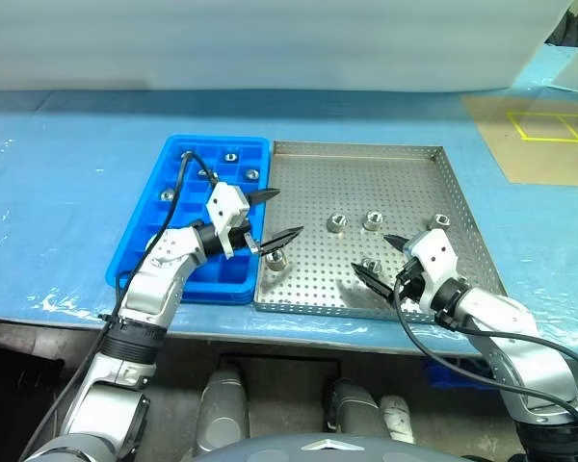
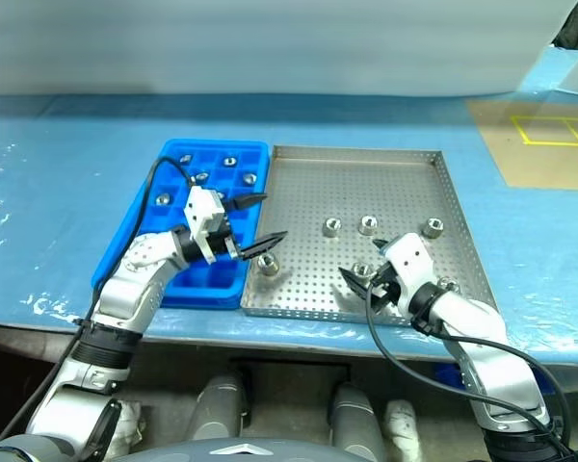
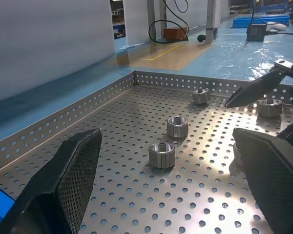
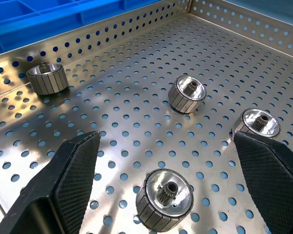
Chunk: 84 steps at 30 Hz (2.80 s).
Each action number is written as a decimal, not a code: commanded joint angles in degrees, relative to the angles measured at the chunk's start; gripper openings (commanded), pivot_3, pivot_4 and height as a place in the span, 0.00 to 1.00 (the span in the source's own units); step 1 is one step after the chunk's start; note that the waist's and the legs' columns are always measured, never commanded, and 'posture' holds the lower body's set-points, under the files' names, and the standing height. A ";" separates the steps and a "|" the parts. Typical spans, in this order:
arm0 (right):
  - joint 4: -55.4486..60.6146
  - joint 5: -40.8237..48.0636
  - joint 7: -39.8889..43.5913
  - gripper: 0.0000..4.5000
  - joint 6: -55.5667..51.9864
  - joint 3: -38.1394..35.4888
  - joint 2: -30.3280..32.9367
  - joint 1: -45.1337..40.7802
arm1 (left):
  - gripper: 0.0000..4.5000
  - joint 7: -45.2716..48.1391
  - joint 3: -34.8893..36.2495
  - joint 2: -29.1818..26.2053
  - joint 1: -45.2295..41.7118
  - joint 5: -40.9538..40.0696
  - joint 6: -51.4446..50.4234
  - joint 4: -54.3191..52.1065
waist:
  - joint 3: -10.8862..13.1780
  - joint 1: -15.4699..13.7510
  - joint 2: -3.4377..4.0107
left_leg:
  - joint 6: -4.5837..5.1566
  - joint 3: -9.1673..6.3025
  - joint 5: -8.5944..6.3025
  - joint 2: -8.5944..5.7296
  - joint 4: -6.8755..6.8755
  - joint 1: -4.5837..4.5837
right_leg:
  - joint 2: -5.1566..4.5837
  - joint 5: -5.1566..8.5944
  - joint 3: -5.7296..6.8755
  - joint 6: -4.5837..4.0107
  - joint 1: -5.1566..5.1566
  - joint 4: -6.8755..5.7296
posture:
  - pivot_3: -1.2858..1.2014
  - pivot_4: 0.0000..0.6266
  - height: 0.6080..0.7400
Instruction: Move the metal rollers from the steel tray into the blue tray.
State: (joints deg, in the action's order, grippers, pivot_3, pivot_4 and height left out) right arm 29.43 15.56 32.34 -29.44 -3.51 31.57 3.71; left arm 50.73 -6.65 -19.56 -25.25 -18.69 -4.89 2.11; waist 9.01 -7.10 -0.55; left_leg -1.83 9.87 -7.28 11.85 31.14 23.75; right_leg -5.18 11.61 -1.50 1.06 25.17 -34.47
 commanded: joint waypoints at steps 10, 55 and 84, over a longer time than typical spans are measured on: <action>2.27 0.36 -0.33 0.99 0.54 -1.48 0.77 0.56 | 1.00 4.64 -0.87 -3.98 -10.04 0.87 -6.53 0.95 | 0.00 0.07 0.00 | 0.00 0.00 0.00 -0.01 0.02 -0.01 | 0.00 0.00 0.00 0.00 0.00 -0.02 | 0.54 0.24 1.00; 3.95 -1.74 -4.46 0.99 1.17 1.69 -2.61 3.21 | 1.00 28.36 -26.03 -8.63 -30.02 25.80 -12.76 14.59 | 0.00 0.20 0.01 | -0.01 0.05 0.01 -0.02 0.03 -0.08 | -0.02 -0.04 -0.01 -0.12 -0.04 -0.09 | 0.52 0.24 1.00; 4.23 -2.59 -5.82 1.00 1.40 2.59 -3.90 3.47 | 0.50 30.30 -29.41 -4.92 -34.73 35.58 -4.39 23.86 | 0.00 1.43 0.00 | 0.00 0.05 0.00 -0.03 0.01 -0.06 | -0.02 -0.15 0.00 -0.30 -0.04 -0.05 | 0.51 0.24 1.00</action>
State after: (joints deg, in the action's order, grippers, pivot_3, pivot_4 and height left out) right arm 30.35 12.95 26.67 -29.07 -0.84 27.81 7.18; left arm 81.18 -36.60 -24.51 -58.32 16.27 -9.93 26.21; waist 9.01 -5.67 -0.55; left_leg -1.83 9.92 -7.27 11.82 31.15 23.69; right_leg -5.19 11.46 -1.50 0.77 25.13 -34.51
